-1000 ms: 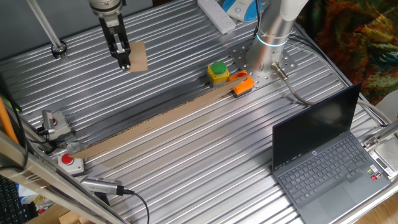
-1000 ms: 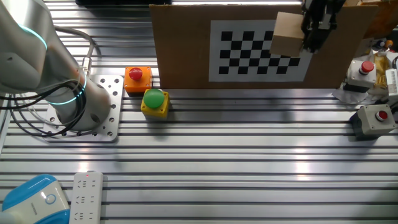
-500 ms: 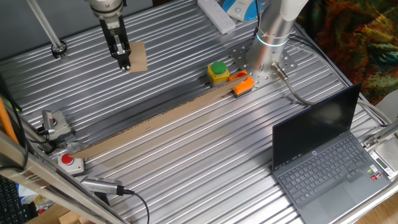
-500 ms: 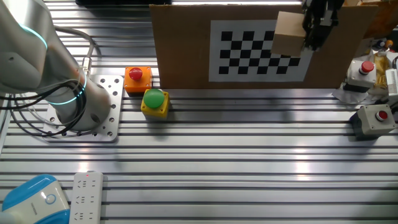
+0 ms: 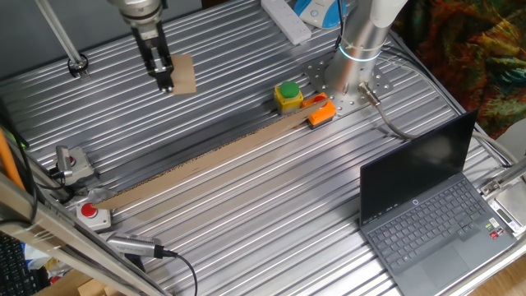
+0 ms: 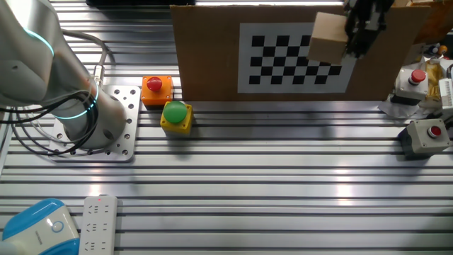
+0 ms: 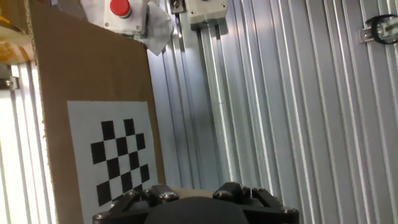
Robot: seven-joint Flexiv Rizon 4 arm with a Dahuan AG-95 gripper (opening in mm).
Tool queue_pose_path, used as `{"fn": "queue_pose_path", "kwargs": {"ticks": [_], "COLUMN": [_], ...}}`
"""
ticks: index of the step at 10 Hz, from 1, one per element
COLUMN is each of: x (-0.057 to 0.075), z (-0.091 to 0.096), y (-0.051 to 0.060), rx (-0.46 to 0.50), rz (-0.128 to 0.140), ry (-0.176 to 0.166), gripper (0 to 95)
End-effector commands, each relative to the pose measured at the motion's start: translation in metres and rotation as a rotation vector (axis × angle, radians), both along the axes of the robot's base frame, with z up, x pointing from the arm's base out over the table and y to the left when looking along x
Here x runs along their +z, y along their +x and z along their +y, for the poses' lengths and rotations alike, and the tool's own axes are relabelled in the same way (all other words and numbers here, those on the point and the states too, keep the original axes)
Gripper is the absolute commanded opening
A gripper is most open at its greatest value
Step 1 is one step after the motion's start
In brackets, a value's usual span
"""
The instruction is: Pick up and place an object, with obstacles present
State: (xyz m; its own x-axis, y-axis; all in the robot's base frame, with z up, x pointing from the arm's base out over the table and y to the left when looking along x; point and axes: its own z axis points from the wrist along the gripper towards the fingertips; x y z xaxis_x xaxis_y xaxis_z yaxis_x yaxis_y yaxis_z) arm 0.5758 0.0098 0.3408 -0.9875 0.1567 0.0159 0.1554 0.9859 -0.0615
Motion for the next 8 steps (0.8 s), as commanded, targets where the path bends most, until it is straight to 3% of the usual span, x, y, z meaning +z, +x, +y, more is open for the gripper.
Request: {"fn": "queue_pose_path", "kwargs": {"ticks": [1, 3, 4, 6, 8], "x": [0.004, 0.006, 0.006, 0.007, 0.005], "z": [0.005, 0.023, 0.024, 0.045, 0.059], "y": [-0.012, -0.026, -0.027, -0.039, -0.046], "rx": [-0.001, -0.003, -0.005, -0.033, -0.049], "rz": [-0.011, -0.012, -0.012, 0.007, 0.005], "ry": [-0.002, -0.032, -0.031, -0.03, -0.03], "gripper": [0.0, 0.0, 0.0, 0.0, 0.0]}}
